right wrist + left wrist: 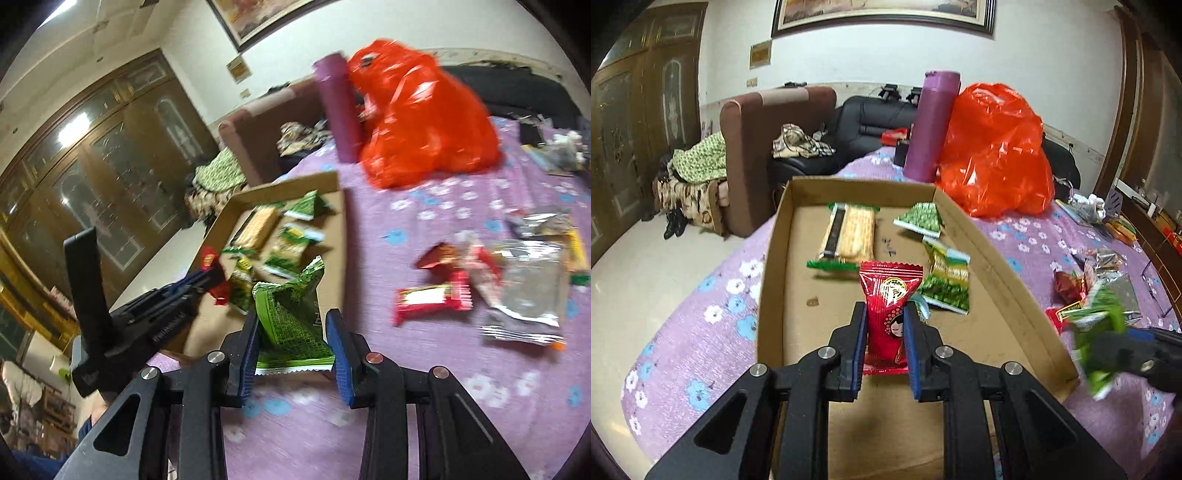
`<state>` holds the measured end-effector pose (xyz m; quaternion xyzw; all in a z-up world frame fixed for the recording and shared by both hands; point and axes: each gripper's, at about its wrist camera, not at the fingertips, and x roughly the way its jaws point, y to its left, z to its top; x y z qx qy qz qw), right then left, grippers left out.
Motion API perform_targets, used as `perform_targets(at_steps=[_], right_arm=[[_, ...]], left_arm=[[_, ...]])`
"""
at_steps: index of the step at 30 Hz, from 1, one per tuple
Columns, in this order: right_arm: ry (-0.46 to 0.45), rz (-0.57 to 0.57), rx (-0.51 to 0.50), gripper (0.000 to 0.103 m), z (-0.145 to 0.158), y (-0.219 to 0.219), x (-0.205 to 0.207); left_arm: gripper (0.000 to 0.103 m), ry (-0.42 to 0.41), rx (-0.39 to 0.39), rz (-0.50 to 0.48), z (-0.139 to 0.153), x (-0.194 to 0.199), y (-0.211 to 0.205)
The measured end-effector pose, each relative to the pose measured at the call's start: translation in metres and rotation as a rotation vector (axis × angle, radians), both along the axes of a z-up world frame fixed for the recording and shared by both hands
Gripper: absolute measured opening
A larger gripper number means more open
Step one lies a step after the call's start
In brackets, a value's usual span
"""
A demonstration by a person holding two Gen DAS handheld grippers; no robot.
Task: Organize snacks
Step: 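Carry the red candy packet and green bag over the cardboard box with both grippers, then open both grippers to drop the red packet and green bag into the box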
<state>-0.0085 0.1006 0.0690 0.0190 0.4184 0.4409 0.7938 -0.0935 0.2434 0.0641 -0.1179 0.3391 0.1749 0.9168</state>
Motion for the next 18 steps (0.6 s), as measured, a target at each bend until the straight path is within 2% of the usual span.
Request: perform_targets(at_steps=[6, 9, 18], right_arm=[[0.034, 0.033, -0.044, 0.04, -0.022, 0.038, 0.003], [0.02, 0.04, -0.069, 0.04, -0.03, 0.05, 0.003], [0.027, 0.055, -0.084, 0.041, -0.04, 0.055, 0.006]], left_arm=[[0.018, 0.011, -0.037, -0.014, -0.006, 0.004, 0.004], [0.018, 0.012, -0.039, -0.017, -0.006, 0.005, 0.004], [0.021, 0.024, -0.055, -0.016, -0.009, 0.008, 0.005]])
